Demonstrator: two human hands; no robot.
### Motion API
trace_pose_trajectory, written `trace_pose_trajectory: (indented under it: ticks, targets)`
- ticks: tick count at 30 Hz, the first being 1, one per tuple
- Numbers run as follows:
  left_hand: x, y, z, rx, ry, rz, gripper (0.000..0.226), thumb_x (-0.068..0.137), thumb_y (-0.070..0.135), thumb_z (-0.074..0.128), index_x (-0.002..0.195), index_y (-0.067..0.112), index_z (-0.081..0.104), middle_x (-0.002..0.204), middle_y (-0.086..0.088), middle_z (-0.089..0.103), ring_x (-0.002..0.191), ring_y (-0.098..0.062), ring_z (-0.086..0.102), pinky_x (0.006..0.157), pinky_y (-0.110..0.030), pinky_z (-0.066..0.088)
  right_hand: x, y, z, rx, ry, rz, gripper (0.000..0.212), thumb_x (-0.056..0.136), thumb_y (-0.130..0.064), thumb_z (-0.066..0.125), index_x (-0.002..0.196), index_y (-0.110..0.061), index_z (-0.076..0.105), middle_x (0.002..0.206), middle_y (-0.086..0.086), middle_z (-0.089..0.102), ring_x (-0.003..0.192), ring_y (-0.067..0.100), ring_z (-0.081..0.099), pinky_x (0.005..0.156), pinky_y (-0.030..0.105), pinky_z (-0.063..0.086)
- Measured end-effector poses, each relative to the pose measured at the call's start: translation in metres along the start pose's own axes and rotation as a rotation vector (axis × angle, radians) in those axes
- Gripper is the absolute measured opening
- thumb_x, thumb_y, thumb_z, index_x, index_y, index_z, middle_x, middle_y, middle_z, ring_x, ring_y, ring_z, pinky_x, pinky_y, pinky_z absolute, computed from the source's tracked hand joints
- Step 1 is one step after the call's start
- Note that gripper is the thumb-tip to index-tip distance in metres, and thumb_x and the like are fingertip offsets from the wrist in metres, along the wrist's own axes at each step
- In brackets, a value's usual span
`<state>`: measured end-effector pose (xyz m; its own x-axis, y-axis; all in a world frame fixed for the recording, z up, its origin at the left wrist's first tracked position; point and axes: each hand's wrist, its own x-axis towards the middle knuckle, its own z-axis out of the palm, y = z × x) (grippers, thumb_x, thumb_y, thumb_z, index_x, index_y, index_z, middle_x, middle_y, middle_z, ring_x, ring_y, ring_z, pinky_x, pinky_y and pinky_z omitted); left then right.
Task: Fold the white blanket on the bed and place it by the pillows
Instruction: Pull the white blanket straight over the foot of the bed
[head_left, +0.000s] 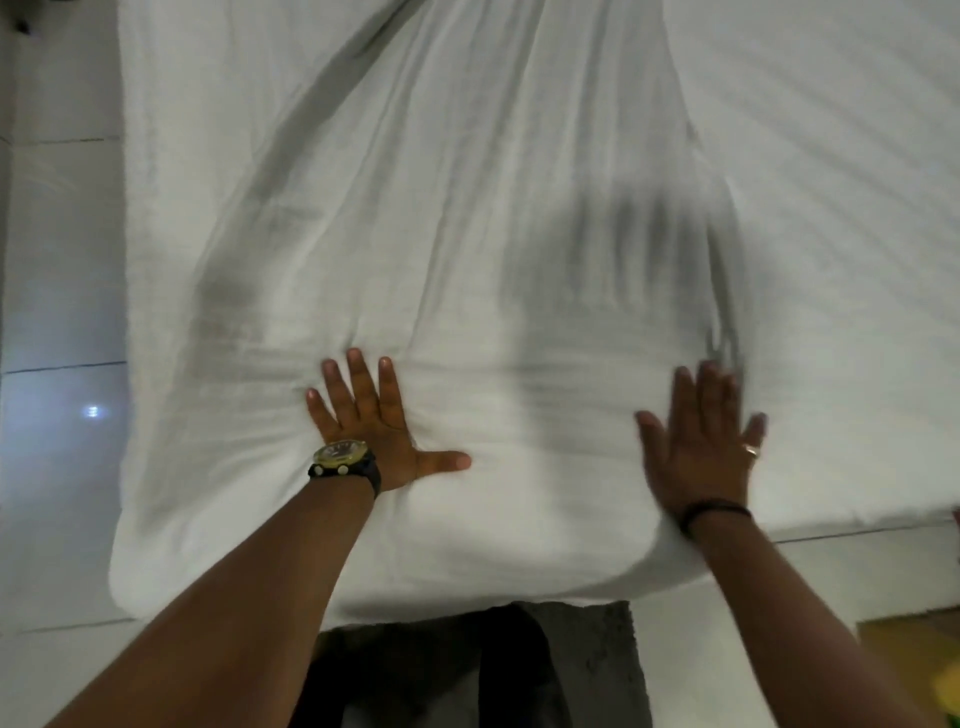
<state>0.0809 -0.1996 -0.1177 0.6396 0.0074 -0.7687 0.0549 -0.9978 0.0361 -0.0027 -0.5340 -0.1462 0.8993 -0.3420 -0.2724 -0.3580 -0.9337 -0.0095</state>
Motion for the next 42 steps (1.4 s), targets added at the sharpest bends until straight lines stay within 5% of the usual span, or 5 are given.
trace_pose_trajectory:
  ticks: [4, 9, 16, 35, 42]
  targets:
    - [0.001, -0.007, 0.002, -0.008, 0.011, 0.071, 0.157, 0.025, 0.111, 0.020, 0.131, 0.020, -0.050, 0.133, -0.014, -0.061, 0.122, -0.040, -0.056, 0.103, -0.063, -0.030, -0.027, -0.027, -0.022, 0.044, -0.035, 0.252, 0.086, 0.084, -0.070, 0.011, 0.154, -0.021, 0.016, 0.163, 0.007, 0.001, 0.148, 0.033, -0.003, 0.113, 0.065, 0.008]
    - [-0.002, -0.044, -0.014, 0.173, 0.084, 0.373, 0.134, 0.057, 0.099, 0.032, 0.141, 0.022, -0.037, 0.144, -0.020, -0.046, 0.136, -0.046, -0.037, 0.109, -0.059, -0.021, -0.078, -0.201, 0.001, 0.235, 0.071, -0.090, 0.066, 0.097, -0.058, 0.020, 0.152, -0.022, 0.022, 0.161, 0.003, 0.008, 0.149, 0.025, 0.006, 0.118, 0.050, 0.007]
    - [0.040, -0.128, -0.101, 0.769, 0.360, 0.798, 0.116, 0.072, 0.086, 0.043, 0.156, 0.020, -0.003, 0.163, -0.014, -0.011, 0.148, -0.038, -0.011, 0.117, -0.051, -0.008, -0.101, -0.250, 0.039, 0.208, 0.094, 0.250, 0.070, 0.093, -0.057, 0.026, 0.152, -0.018, 0.026, 0.161, 0.010, 0.015, 0.148, 0.033, 0.008, 0.116, 0.057, 0.009]
    - [0.148, -0.079, -0.095, 0.600, 0.473, 1.081, 0.124, 0.063, 0.097, 0.034, 0.155, 0.015, 0.019, 0.160, -0.025, 0.011, 0.148, -0.043, 0.006, 0.116, -0.057, -0.003, -0.080, -0.244, 0.062, 0.207, 0.232, 0.308, 0.068, 0.096, -0.056, 0.038, 0.152, -0.019, 0.025, 0.160, 0.009, 0.016, 0.148, 0.032, 0.011, 0.118, 0.054, 0.006]
    - [0.140, -0.080, -0.111, 0.475, 0.334, 1.193, 0.122, 0.065, 0.095, 0.036, 0.155, 0.015, 0.020, 0.162, -0.020, 0.005, 0.150, -0.038, 0.000, 0.117, -0.058, 0.000, -0.081, -0.277, 0.038, 0.198, 0.114, 0.604, 0.065, 0.098, -0.054, 0.025, 0.153, -0.019, 0.024, 0.161, 0.007, 0.014, 0.148, 0.031, 0.010, 0.117, 0.054, 0.011]
